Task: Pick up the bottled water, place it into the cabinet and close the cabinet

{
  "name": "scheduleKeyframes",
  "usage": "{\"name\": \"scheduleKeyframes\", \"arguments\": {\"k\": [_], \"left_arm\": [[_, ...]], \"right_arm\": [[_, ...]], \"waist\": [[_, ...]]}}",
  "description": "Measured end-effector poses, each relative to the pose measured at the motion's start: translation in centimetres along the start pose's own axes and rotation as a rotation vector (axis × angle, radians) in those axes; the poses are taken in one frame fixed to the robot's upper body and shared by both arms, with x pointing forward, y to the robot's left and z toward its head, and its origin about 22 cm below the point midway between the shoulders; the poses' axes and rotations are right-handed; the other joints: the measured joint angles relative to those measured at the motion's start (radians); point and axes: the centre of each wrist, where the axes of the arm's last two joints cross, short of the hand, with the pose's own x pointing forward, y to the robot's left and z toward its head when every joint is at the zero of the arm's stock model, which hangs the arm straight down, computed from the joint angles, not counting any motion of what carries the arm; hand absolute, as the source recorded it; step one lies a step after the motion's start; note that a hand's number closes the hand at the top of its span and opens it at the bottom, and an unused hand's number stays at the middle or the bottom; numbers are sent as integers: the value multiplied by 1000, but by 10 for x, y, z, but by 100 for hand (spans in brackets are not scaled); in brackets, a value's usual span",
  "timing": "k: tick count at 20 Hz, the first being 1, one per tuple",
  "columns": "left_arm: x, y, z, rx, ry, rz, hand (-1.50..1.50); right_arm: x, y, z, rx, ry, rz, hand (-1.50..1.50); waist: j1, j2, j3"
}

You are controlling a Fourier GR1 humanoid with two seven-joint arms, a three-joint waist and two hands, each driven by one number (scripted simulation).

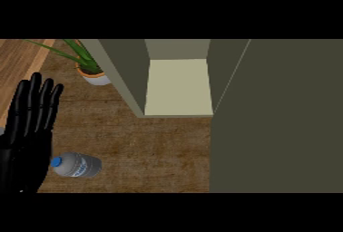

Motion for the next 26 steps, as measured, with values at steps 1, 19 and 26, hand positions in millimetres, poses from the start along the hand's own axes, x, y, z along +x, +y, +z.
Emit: {"name": "scheduleKeyframes", "arguments": {"k": [1, 19, 26], "left_arm": [[2, 1, 1, 18, 2, -16, -150], [48, -6, 59, 852, 225, -68, -150], [47, -24, 74, 859, 326, -37, -150]], "right_arm": [[-1, 0, 1, 1, 3, -4, -150], [54, 31, 44, 288, 54, -193, -150], [74, 46, 54, 298, 62, -211, -150]], "waist": [[1, -4, -4], [9, -20, -17], [10, -22, -17]]}}
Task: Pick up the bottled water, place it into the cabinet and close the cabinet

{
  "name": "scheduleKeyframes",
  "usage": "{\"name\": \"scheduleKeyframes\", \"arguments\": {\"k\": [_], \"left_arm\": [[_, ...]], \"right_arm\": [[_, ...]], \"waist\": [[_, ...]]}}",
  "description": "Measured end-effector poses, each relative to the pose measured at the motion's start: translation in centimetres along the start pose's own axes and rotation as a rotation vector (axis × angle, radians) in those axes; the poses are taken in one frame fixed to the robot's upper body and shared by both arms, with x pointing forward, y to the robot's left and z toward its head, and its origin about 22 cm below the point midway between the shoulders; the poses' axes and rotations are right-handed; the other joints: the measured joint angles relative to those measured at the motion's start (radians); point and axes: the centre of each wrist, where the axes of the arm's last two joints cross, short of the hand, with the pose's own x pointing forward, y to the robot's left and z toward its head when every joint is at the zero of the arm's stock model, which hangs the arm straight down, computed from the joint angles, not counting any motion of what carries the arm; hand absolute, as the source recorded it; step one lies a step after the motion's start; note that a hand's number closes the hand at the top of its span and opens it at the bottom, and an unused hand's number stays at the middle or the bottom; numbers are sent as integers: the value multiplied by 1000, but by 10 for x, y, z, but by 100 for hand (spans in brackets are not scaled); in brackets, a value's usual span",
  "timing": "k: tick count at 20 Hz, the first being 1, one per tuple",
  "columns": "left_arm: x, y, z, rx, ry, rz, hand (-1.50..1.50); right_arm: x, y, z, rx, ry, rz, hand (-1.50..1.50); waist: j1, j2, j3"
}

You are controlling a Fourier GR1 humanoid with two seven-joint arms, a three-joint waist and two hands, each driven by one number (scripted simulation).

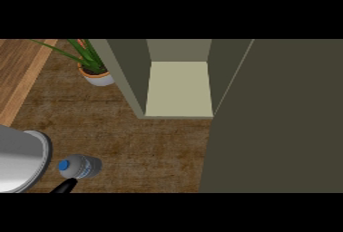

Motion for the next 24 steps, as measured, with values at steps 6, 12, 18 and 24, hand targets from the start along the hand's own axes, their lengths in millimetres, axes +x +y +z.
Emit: {"name": "scheduleKeyframes", "arguments": {"k": [6, 12, 18, 24], "left_arm": [[-4, 3, 9, 15, 22, -32, -150], [-9, 6, 19, 23, 37, -72, -150], [-12, 7, 23, 26, 44, -92, -150], [-15, 8, 23, 38, 47, -117, -150]], "right_arm": [[2, 7, 1, 11, 12, -21, -150], [2, 17, 2, 12, 25, -56, -150], [3, 24, 1, 19, 16, -70, -150], [4, 28, 3, 16, 32, -68, -150]], "waist": [[-1, 0, 0], [-4, -1, 0], [-10, 1, -1], [-12, 2, -2]]}}
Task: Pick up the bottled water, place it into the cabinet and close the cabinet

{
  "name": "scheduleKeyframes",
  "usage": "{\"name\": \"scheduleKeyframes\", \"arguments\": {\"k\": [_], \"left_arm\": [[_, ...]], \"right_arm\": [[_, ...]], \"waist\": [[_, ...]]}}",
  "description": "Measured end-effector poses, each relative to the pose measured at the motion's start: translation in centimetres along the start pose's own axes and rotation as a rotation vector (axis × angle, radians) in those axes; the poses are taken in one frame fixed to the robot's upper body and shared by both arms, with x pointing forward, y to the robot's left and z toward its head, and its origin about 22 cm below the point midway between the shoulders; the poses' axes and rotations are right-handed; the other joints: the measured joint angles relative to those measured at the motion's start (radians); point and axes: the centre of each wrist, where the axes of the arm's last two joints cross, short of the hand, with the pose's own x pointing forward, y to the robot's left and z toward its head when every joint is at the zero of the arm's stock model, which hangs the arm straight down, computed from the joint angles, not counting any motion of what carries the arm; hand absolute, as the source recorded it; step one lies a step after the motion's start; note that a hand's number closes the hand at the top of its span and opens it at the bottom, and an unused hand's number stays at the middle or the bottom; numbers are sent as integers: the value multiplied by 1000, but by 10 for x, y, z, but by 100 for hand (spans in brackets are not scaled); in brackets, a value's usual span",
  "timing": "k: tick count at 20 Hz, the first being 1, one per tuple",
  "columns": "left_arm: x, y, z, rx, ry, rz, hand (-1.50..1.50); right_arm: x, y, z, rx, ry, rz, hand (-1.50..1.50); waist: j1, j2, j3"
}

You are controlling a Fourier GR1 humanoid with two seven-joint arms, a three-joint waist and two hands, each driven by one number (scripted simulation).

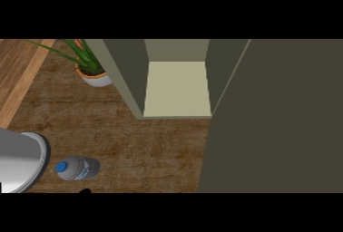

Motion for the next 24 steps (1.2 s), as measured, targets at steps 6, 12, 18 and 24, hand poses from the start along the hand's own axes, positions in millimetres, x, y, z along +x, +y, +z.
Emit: {"name": "scheduleKeyframes", "arguments": {"k": [6, 12, 18, 24], "left_arm": [[-3, -1, -10, 21, -23, -24, -150], [-9, -5, -27, 58, -55, -25, -150], [-24, -3, -38, 90, -51, -52, -150], [-50, 0, -52, 83, -8, -71, -150]], "right_arm": [[0, 4, 1, 1, 5, 0, -150], [1, 10, 0, 7, 1, -16, -150], [1, 12, 2, 2, 6, -9, -150], [1, 10, -1, -2, 5, 12, -150]], "waist": [[0, 1, -1], [2, 1, -2], [3, 0, -3], [5, 0, -3]]}}
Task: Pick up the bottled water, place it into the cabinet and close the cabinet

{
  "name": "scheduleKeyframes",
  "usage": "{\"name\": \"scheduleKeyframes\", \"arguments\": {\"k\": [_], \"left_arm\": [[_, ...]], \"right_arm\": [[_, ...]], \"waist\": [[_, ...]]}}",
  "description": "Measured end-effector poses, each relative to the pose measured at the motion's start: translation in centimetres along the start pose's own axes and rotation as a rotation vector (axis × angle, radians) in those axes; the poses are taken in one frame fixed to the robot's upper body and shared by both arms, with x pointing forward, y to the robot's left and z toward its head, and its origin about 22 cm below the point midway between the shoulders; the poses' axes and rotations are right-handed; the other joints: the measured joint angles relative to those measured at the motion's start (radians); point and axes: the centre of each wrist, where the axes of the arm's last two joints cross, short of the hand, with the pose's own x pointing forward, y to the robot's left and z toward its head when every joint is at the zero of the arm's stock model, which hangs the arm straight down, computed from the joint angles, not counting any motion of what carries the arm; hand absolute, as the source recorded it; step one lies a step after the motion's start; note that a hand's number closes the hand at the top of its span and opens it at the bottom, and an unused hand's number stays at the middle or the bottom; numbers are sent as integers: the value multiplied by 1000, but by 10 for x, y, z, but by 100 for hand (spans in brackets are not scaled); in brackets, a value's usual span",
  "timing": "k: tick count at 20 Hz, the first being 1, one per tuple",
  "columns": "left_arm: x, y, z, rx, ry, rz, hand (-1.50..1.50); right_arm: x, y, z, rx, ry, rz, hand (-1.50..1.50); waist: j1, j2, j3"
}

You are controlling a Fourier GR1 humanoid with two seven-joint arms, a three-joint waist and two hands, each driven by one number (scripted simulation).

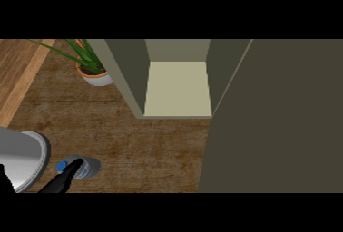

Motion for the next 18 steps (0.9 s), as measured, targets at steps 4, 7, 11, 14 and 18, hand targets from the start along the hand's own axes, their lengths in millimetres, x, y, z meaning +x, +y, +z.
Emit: {"name": "scheduleKeyframes", "arguments": {"k": [4, 7, 11, 14, 18], "left_arm": [[-25, -9, -3, -11, 12, -6, -150], [-41, -10, -3, -24, 18, -7, -150], [-61, -15, -8, -44, 33, 3, -150], [-77, -14, -9, -53, 39, 11, -150], [-97, -19, -8, -57, 50, 14, -150]], "right_arm": [[-1, -1, 2, -2, 3, 10, -150], [0, 3, 1, -3, 11, -4, -150], [2, 3, 0, -4, 13, 2, -150], [0, 6, -1, -7, 4, -5, -150], [-1, 7, 1, -8, 1, -3, -150]], "waist": [[-2, 0, 0], [-1, 0, 0], [-2, 0, 0], [-1, 1, 0], [-3, 1, 0]]}}
